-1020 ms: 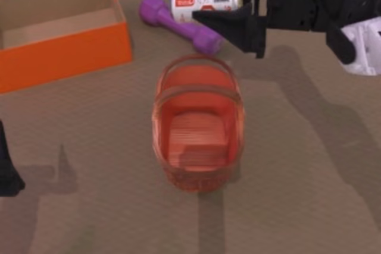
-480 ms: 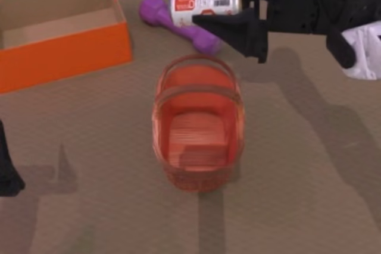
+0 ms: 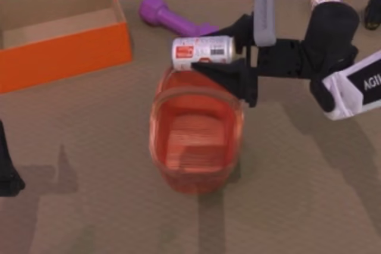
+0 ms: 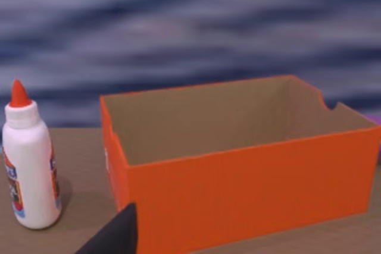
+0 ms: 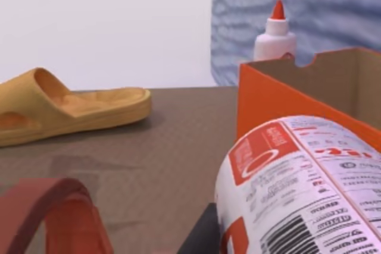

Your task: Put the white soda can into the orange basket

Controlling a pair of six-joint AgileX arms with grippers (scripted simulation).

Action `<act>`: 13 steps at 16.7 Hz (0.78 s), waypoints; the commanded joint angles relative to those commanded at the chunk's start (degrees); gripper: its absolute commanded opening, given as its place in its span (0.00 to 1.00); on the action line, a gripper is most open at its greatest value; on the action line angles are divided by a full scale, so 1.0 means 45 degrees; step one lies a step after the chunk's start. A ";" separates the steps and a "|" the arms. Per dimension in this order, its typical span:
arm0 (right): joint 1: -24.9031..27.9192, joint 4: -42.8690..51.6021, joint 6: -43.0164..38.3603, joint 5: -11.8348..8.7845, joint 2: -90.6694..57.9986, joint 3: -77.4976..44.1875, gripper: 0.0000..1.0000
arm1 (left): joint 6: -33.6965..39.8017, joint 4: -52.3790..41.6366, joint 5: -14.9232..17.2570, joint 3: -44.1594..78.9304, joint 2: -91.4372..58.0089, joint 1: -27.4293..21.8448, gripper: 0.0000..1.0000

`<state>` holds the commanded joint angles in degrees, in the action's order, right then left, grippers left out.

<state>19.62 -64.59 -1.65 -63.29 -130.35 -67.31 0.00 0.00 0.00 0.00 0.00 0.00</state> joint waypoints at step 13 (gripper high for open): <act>0.0007 -0.0159 0.0003 0.0009 -0.0148 0.0067 0.60 | 0.0000 0.0000 0.0000 0.0000 0.0000 0.0000 1.00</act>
<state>19.66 -65.30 -1.64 -63.25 -131.01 -67.01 0.00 0.00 0.00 0.00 0.00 0.00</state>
